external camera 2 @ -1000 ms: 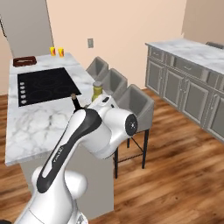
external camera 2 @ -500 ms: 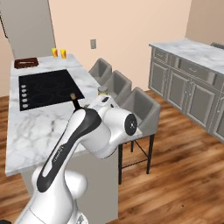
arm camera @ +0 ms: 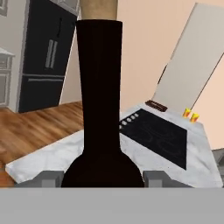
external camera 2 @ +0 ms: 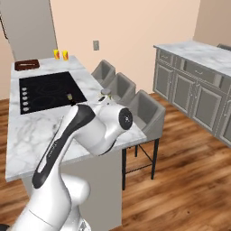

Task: Place the drinks on the dining counter in a tight cluster.

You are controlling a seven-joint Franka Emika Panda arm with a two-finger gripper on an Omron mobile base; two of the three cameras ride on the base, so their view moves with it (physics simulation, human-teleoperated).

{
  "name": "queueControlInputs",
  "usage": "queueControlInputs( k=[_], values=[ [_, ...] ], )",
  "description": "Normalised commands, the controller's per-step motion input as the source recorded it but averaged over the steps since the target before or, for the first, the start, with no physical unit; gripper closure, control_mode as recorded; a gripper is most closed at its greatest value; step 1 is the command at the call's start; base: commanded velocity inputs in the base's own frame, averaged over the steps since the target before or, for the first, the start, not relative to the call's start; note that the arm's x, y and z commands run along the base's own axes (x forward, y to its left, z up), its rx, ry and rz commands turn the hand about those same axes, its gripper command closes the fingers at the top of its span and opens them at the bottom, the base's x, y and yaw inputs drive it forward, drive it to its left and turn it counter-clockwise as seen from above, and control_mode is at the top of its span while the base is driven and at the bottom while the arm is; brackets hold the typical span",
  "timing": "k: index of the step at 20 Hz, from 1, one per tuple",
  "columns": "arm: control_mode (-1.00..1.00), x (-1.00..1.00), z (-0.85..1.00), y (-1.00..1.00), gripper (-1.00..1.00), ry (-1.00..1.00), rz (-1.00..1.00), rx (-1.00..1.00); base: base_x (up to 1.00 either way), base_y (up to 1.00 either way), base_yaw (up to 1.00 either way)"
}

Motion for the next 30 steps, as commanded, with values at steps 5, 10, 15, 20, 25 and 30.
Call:
queueControlInputs(
  k=[5, 10, 15, 20, 25, 30],
  values=[
    [-1.0, 0.6, 0.03, 0.62, 1.0, 0.28, -0.06, -0.22, 0.0, 0.0, 0.0],
    [-1.0, 0.64, -0.4, 0.07, 1.0, -0.04, -0.05, 0.0, 0.0, 0.0, 0.0],
    [-1.0, 0.8, -0.81, 0.08, 1.0, 0.0, -0.17, 0.07, 0.0, 0.0, 0.0],
    [-1.0, 0.3, -0.73, 0.0, 1.0, -0.01, -0.13, 0.21, 0.0, 0.0, 0.0],
    [-1.0, 0.0, -0.47, 0.01, 1.0, -0.05, -0.02, 0.15, 0.0, 0.0, 0.0],
    [-1.0, 0.42, 0.0, 0.12, 1.0, -0.19, -0.09, 0.0, 0.0, 0.0, 0.0]
  ],
)
